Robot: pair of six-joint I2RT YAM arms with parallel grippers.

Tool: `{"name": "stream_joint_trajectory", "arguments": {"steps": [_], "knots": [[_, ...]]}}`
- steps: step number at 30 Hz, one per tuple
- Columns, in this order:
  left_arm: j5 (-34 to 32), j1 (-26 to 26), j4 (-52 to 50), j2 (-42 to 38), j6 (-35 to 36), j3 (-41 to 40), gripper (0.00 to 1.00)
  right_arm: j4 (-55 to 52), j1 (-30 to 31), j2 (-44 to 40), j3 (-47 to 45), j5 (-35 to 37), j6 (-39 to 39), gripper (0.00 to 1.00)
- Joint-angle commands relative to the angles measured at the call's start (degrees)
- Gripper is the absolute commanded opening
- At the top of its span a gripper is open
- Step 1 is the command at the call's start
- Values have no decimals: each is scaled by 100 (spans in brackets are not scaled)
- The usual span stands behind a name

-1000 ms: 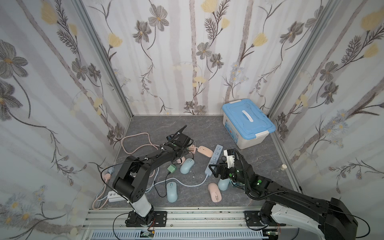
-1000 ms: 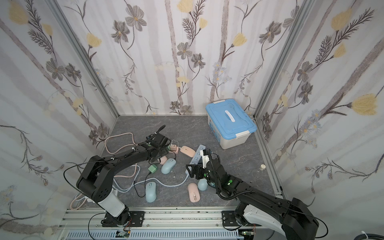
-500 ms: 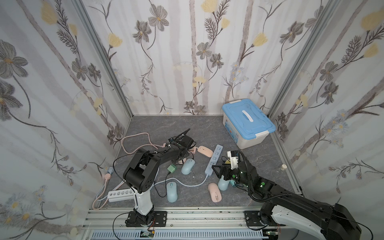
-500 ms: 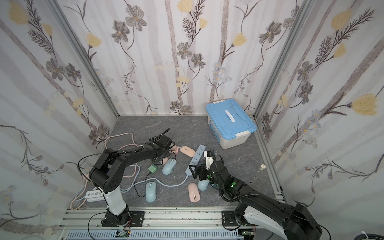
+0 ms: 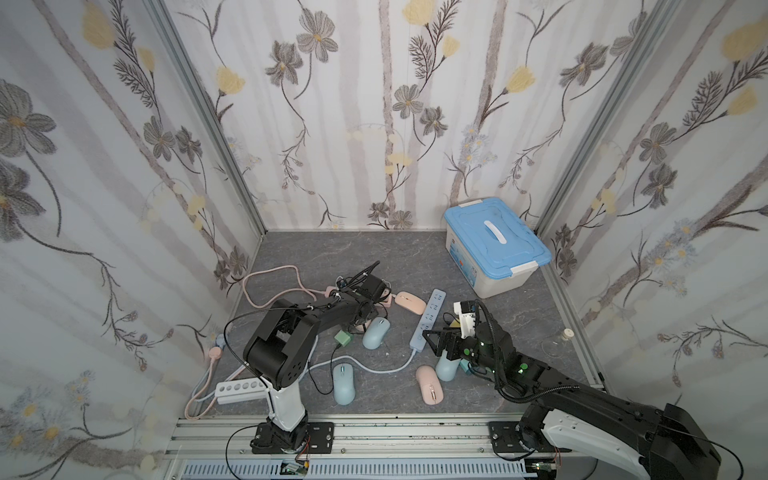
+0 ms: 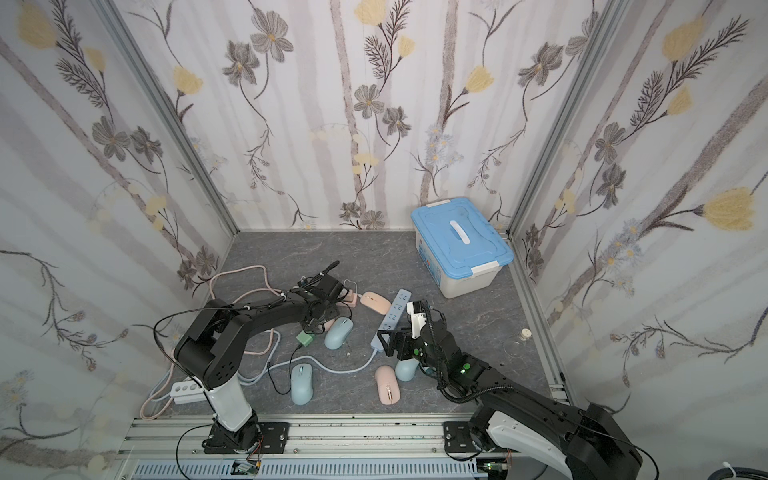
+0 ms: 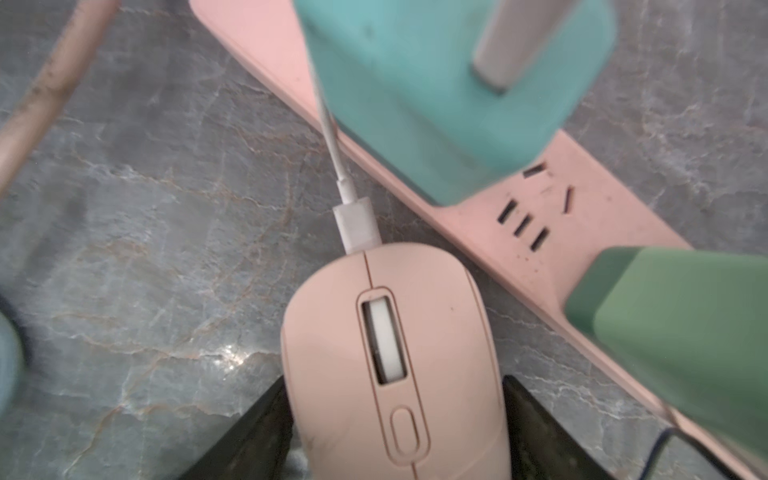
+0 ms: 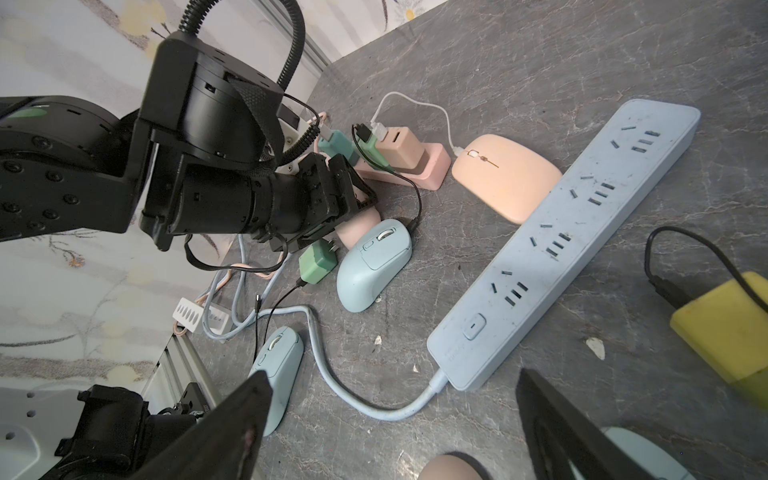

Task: Unplug the wireless mouse
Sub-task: Pick up the mouse from the center of the board.

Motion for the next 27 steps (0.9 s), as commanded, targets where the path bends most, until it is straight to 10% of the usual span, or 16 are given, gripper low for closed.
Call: {"name": "stream_joint_trajectory", "arguments": {"steps": [1,17,27], "knots": [[9,-1,193,68,38,-38,73,326,3,33,41,-42,94,92],[89,-14,229,-1184,789,-616,48,334,3,413,477,-192,-15,92],[320,-125,730,-2429,1208,-1576,1,490,-5,1770,1740,-879,-73,87]]}}
